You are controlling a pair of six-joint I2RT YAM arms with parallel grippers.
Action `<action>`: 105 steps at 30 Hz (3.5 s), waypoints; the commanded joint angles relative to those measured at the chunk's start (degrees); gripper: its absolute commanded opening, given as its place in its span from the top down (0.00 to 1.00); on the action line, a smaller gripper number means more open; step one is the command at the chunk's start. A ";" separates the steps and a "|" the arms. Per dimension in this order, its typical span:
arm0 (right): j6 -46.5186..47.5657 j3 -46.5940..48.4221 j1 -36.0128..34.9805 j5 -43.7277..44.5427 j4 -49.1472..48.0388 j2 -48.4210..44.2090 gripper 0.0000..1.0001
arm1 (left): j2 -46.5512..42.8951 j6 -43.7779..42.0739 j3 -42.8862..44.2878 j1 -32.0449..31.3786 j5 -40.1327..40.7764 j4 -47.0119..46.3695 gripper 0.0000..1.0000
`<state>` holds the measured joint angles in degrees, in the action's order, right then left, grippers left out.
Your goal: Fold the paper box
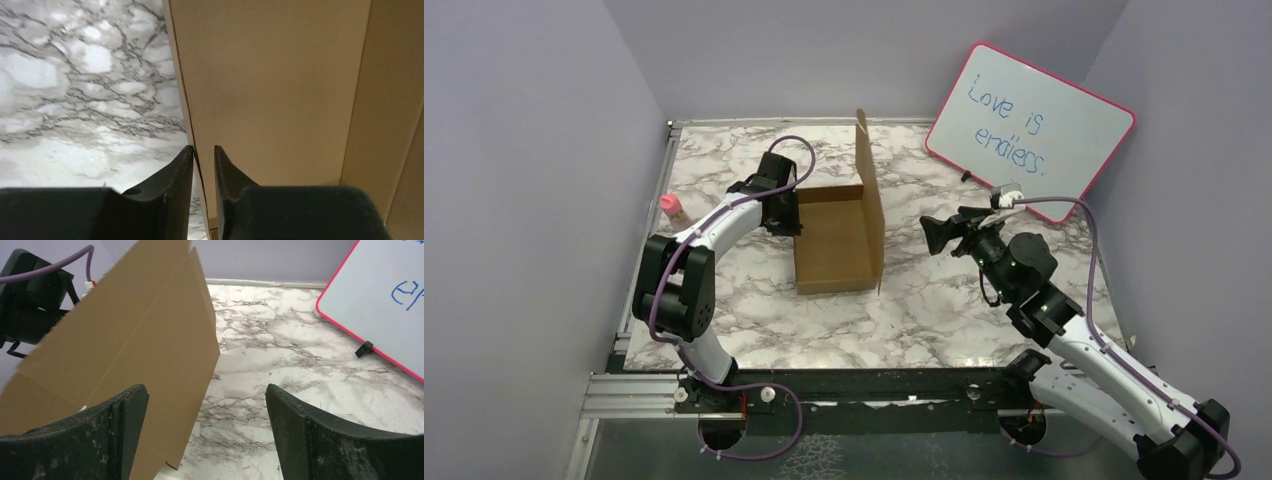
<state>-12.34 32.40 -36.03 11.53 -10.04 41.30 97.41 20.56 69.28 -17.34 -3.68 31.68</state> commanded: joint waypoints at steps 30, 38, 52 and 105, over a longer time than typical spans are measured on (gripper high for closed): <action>7.01 44.33 -2.44 -16.40 30.15 30.57 0.17 | -39.17 -2.29 -21.93 9.54 6.42 -11.13 0.01; 9.73 59.20 -8.01 -9.31 37.94 41.72 0.18 | -38.89 -5.28 -22.29 6.48 10.65 -9.65 0.01; 15.30 81.05 -14.38 7.52 52.21 60.86 0.39 | -39.44 -5.19 -22.91 4.32 11.79 -9.26 0.01; 69.19 90.99 -0.02 -46.05 56.35 68.09 0.99 | -45.07 -9.10 -23.50 3.44 6.14 -9.10 0.01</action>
<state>52.56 121.30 -36.91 -29.39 44.53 106.61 53.76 12.84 46.35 -13.63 4.73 22.83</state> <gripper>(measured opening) 0.021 0.988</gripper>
